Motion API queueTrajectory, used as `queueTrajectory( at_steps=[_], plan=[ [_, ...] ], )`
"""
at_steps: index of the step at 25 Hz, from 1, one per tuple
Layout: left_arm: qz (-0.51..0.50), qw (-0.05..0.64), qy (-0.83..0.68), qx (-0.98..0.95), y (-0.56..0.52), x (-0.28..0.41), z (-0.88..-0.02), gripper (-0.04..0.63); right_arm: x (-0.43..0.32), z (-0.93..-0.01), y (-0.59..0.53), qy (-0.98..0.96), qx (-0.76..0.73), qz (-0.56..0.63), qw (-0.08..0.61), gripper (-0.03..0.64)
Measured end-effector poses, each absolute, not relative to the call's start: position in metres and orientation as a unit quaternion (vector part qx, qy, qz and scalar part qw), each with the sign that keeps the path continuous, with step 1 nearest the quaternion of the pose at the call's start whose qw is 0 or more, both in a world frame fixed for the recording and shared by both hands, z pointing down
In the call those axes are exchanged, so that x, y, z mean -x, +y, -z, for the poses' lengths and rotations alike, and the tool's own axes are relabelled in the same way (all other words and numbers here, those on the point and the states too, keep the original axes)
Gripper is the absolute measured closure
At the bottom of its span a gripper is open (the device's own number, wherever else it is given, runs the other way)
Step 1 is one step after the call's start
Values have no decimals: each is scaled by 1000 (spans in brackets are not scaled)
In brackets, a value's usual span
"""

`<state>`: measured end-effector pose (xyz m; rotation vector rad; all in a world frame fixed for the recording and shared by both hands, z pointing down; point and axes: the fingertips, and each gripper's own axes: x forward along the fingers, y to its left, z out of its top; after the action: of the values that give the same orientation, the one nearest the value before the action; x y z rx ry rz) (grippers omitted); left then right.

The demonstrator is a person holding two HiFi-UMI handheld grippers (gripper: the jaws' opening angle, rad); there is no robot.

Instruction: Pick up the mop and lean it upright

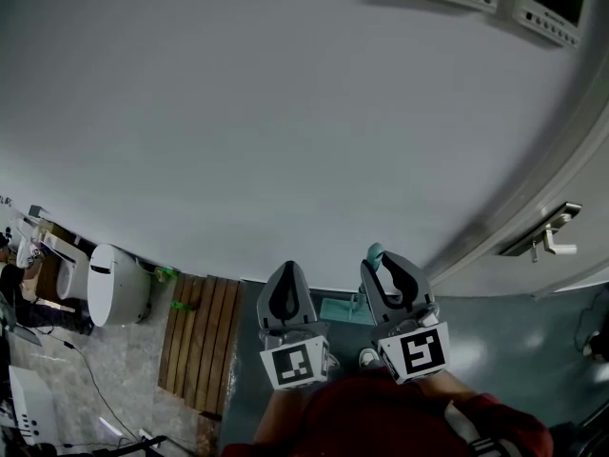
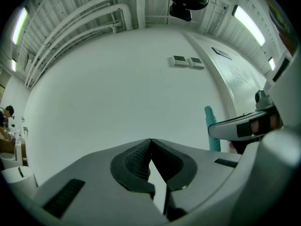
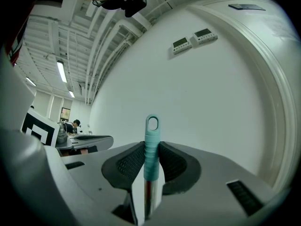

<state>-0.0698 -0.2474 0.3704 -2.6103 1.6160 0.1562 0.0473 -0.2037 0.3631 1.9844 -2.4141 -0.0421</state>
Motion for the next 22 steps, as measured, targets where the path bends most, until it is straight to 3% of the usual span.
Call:
queueTrajectory(
  at_steps=[10,22],
  plan=[
    [-57,36,515,855,-243,65,-369,583,-45,-360,-202,-773,-634,22,-5,508],
    [-53,28,521,851,-246,66,-377,582,-38,-429,-209,-769,-636,-31,52,508]
  ],
)
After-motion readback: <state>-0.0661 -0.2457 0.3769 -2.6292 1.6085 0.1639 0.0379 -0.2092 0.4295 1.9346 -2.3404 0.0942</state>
